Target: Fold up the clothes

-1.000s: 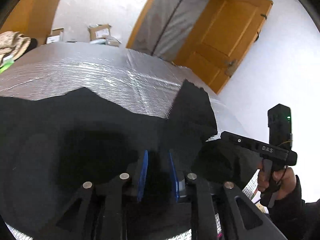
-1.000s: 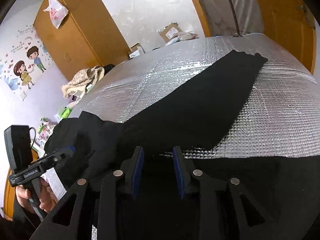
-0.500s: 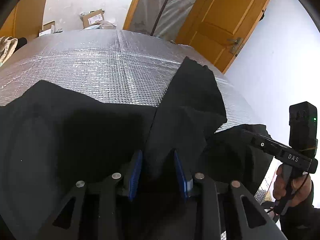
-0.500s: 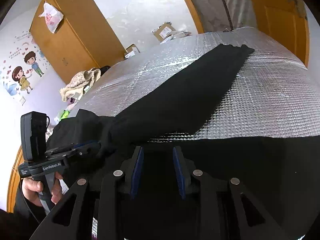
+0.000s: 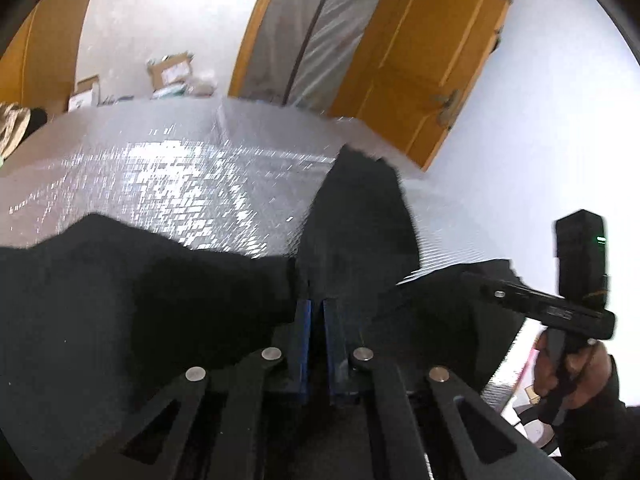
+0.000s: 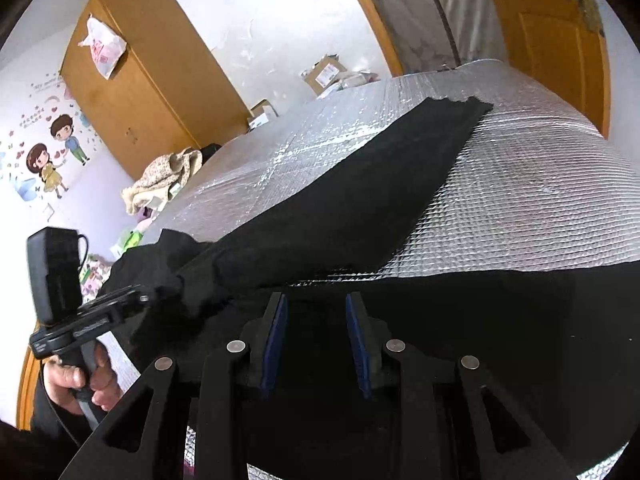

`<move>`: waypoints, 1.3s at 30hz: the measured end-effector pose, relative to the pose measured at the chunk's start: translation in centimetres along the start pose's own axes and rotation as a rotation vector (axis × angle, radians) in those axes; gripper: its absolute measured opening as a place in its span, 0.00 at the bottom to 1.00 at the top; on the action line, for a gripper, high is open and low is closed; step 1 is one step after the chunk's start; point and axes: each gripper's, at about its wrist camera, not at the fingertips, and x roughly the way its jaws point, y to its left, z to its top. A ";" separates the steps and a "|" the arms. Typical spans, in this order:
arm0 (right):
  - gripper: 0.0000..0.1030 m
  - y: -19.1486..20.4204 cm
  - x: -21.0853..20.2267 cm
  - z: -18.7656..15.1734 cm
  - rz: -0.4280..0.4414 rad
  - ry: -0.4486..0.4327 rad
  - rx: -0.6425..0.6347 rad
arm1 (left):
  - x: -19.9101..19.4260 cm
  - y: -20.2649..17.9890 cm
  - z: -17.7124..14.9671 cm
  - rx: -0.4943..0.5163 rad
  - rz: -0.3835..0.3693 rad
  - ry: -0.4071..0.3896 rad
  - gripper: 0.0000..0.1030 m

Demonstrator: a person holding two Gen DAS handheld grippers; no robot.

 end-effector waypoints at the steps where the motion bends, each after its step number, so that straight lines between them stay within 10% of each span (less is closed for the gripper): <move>1: 0.31 -0.1 -0.2 0.0 0.000 -0.005 0.003 | -0.2 -0.2 -0.1 0.010 -0.020 -0.006 0.05; 12: 0.40 1.5 1.0 3.4 0.024 -0.006 0.011 | 1.1 0.0 -1.1 0.030 -0.065 0.058 0.05; 21: 0.41 5.2 8.9 8.6 -0.031 0.154 -0.081 | 2.0 1.1 -1.8 -0.009 -0.084 0.077 0.05; 34: 0.41 6.4 16.1 9.8 -0.226 0.274 -0.110 | 2.8 1.7 -2.4 -0.026 -0.098 0.100 0.05; 39: 0.02 6.1 13.9 10.5 -0.188 0.199 -0.100 | 2.3 1.6 -1.9 -0.016 -0.091 0.088 0.05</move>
